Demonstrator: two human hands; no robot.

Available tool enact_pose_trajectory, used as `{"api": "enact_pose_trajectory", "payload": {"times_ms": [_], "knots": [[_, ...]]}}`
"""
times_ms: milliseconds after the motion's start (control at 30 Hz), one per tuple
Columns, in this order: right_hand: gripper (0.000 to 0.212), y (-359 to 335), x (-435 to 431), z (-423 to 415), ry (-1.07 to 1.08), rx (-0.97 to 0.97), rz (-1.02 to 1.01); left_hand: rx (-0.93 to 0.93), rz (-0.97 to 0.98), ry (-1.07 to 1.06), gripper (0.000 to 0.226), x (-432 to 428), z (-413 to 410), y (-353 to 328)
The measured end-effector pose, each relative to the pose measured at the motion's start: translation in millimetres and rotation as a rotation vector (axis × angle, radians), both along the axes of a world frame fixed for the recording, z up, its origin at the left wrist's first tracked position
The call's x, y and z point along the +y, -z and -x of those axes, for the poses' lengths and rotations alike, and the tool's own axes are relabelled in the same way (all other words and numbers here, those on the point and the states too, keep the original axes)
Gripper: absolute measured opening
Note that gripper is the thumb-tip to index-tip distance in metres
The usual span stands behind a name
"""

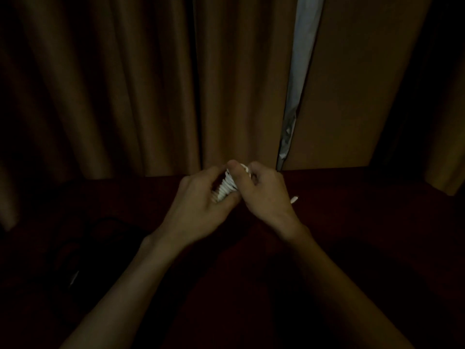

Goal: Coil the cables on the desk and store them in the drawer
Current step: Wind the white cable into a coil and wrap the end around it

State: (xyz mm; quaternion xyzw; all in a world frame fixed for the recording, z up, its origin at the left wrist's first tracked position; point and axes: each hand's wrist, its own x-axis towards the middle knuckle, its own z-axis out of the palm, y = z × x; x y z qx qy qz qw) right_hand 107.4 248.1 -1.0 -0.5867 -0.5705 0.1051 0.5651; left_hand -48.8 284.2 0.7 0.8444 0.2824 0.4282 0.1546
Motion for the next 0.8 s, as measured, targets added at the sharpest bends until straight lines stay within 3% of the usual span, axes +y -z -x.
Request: {"api": "enact_pose_trajectory", "payload": {"times_ms": [100, 167, 233, 300, 367, 433, 533, 700, 800], "knots": [[0.055, -4, -1, -3, -0.197, 0.165, 0.042, -0.076, 0.021, 0.029, 0.03, 0, -5, 3], [0.061, -6, -3, -8, -0.456, 0.359, 0.085, -0.24, 0.251, 0.063, 0.017, 1, -5, -1], [0.039, -8, -4, -14, -0.615, 0.424, 0.091, -0.444, 0.554, 0.163, 0.025, 3, -1, -10], [0.024, -9, -7, -18, -0.686, 0.409, 0.078, -0.524, 0.757, 0.323, 0.032, 2, 4, -15], [0.024, -11, -11, -17, -0.756, 0.441, 0.083, -0.508, 0.871, 0.498, 0.034, -2, 6, -15], [0.037, -13, -17, -15, -0.827, 0.477, 0.11, -0.448, 0.926, 0.656, 0.036, -5, 5, -13], [0.049, -14, -22, -17, -0.908, 0.41, 0.13, -0.397, 0.989, 0.813, 0.047, -4, 6, -11], [0.043, -16, -22, -21, -0.936, 0.32, 0.149, -0.377, 1.085, 0.876, 0.045, -2, 11, -10], [0.029, -18, -23, -19, -0.903, 0.307, 0.132, -0.382, 1.147, 0.823, 0.043, -3, 10, -11]]}}
